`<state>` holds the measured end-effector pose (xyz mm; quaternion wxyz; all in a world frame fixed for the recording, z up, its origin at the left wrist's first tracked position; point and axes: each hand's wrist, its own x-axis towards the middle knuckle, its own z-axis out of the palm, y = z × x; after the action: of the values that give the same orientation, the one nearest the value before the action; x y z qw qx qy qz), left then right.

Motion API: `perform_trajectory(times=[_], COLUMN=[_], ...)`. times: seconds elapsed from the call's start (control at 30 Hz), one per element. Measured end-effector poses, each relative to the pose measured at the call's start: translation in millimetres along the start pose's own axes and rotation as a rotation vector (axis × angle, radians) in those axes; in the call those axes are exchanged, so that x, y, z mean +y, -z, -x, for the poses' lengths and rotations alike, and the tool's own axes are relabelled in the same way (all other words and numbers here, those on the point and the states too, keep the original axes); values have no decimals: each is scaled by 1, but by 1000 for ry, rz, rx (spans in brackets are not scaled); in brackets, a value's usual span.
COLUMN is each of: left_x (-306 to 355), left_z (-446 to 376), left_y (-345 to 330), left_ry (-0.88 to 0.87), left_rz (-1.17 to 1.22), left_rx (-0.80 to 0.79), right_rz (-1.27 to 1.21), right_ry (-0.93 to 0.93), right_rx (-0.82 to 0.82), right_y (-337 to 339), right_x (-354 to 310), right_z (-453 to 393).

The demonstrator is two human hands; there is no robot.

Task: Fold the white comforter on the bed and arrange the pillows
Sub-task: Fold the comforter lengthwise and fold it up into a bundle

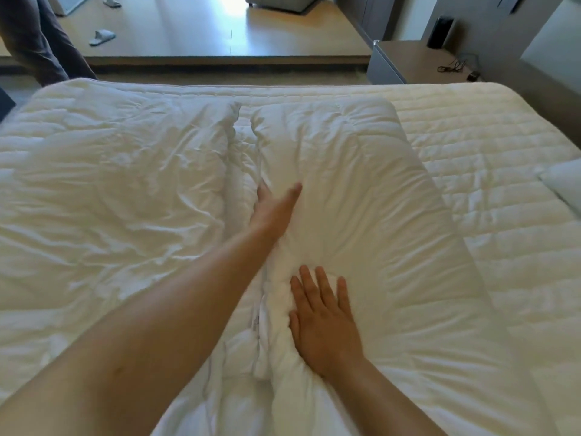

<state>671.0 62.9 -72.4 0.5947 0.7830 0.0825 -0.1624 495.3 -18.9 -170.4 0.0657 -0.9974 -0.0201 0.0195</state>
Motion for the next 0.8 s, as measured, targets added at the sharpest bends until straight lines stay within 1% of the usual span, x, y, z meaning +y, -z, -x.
perform_trajectory(times=[0.07, 0.13, 0.2, 0.23, 0.27, 0.33, 0.37, 0.4, 0.43, 0.5, 0.53, 0.57, 0.6, 0.67, 0.7, 0.73, 0.77, 0.8], left_x=[21, 33, 33, 28, 22, 13, 13, 15, 20, 35, 39, 38, 32, 3, -17, -36, -51, -62], left_z=[-37, -63, -81, -89, -95, -100, -95, -86, -73, -48, -41, -42, -46, -57, -64, -71, -77, -82], left_y=[-7, -22, -32, -32, -30, -22, -18, -15, -8, 25, 49, 76, 103, 133, 134, 126, 113, 100], left_ry=[-12, -162, -301, -319, -297, -142, -116, -189, -354, -790, -913, -923, -815, -408, -252, -175, -152, -153], left_rz=[-14, 20, -133, -250, -384, -655, -795, -937, -1053, -1192, -1233, -1280, -1323, -1375, -1409, -1433, -1431, -1409], left_rx=[5, -65, -121, -120, -85, 28, 62, 85, 122, 255, 317, 355, 353, 247, 177, 112, 69, 55], right_rz=[-18, -31, -43, -48, -59, -80, -81, -72, -65, -43, -34, -37, -42, -65, -113, -189, -276, -347], right_ry=[-2, -24, -61, -67, -69, -70, -71, -74, -80, -78, -75, -82, -76, -63, -33, 16, 74, 123], right_rx=[10, 64, 96, 100, 95, 61, 52, 51, 34, 28, 25, 1, -24, -61, -61, -56, -18, 107], right_y=[-7, -15, -25, -29, -33, -36, -37, -36, -34, -29, -27, -23, -18, 0, 14, 28, 46, 67], right_x=[0, 4, 9, 9, 9, 6, 6, 7, 8, 13, 15, 16, 15, 9, 8, 13, 21, 30], right_z=[1, -3, -11, -16, -19, -25, -26, -27, -28, -28, -28, -28, -25, -24, -27, -31, -32, -32])
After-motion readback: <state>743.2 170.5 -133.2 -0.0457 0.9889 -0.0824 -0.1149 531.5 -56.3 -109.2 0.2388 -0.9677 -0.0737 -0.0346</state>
